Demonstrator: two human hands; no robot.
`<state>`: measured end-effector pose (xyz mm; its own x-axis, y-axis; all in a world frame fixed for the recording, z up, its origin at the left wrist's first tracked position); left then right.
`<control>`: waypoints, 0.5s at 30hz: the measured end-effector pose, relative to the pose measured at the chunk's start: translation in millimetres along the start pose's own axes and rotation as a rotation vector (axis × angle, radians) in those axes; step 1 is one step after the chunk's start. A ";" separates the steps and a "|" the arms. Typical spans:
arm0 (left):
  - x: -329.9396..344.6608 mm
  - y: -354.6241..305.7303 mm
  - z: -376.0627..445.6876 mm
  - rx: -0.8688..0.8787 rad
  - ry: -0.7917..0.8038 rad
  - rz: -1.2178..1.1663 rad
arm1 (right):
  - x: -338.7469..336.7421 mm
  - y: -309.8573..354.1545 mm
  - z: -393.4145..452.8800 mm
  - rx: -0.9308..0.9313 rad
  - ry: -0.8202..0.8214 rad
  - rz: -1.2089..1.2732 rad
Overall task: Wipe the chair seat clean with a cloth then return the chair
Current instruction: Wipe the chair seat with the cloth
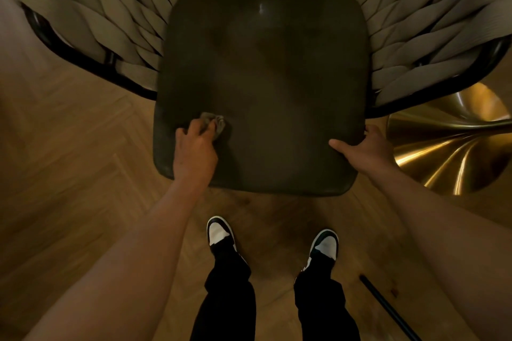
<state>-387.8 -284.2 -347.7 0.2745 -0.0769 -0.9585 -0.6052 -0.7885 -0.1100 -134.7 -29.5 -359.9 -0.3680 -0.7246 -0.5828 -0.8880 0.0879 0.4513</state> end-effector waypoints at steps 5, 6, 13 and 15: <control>-12.4 57.0 6.0 -0.111 0.022 -0.050 | -2.7 5.0 -5.5 0.021 -0.012 -0.010; -16.3 66.7 6.8 -0.122 0.017 -0.034 | -2.3 4.8 -6.5 0.029 -0.010 -0.007; -34.6 122.3 18.9 -0.258 -0.026 -0.144 | 1.7 -0.7 -3.7 0.039 -0.018 0.046; -30.7 119.0 23.5 -0.227 -0.006 -0.222 | 0.9 -5.0 -1.7 0.053 -0.010 0.089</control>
<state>-485.8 -361.3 -337.5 0.3766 0.1148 -0.9192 -0.3490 -0.9016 -0.2556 -130.2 -31.7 -361.5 -0.4486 -0.7055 -0.5486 -0.8648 0.1877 0.4658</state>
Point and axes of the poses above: each hand's wrist, its own z-axis towards the middle knuckle, its own x-axis out of the palm, y = z × x, the point moved 7 cm from there along z, towards the middle knuckle, and after that the axes turned 3 degrees about y, right-handed, at the moved point
